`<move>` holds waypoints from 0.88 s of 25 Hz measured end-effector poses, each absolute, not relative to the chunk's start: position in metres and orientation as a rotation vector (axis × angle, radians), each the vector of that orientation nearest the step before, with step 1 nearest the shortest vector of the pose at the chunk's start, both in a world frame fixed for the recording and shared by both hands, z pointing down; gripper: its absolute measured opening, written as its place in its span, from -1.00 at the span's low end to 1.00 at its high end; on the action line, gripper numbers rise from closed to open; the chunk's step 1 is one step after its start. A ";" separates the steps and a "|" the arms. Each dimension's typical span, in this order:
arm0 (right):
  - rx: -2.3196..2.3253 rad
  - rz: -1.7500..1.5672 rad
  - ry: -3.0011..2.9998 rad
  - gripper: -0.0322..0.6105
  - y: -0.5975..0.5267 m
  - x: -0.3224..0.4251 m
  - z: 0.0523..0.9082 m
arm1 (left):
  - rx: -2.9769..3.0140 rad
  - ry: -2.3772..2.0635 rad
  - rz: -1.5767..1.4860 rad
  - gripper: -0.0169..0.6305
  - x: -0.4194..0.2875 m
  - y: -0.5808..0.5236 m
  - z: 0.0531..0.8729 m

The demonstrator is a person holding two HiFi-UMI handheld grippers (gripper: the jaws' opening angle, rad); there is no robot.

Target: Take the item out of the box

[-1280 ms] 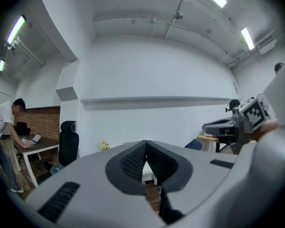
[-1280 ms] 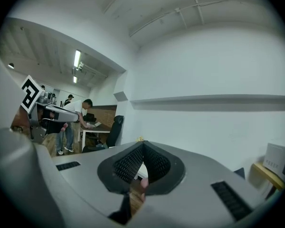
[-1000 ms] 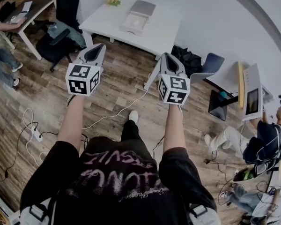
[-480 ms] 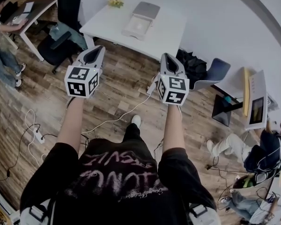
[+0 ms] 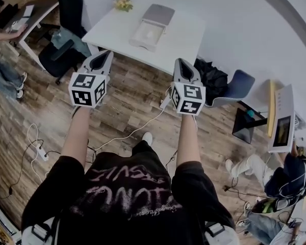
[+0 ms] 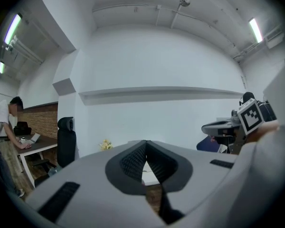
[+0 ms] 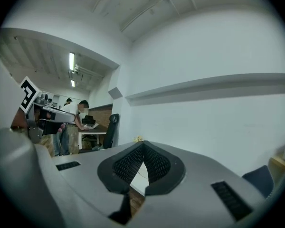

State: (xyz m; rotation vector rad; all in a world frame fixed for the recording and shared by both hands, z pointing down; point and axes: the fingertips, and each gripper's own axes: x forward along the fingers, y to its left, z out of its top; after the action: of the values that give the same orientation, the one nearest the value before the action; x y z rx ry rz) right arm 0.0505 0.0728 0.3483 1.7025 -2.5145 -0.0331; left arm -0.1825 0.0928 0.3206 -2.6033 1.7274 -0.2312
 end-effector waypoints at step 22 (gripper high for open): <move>1.597 -0.002 -2.530 -0.87 -0.081 0.089 0.363 | -2.549 1.834 -0.303 -0.94 -0.151 -0.051 0.323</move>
State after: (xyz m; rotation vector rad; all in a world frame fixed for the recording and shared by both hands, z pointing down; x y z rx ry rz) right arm 0.0886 -0.0805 0.3631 1.5966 -2.5299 -0.0019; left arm -0.1513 -0.0513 0.3227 -2.5485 1.8335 -0.3031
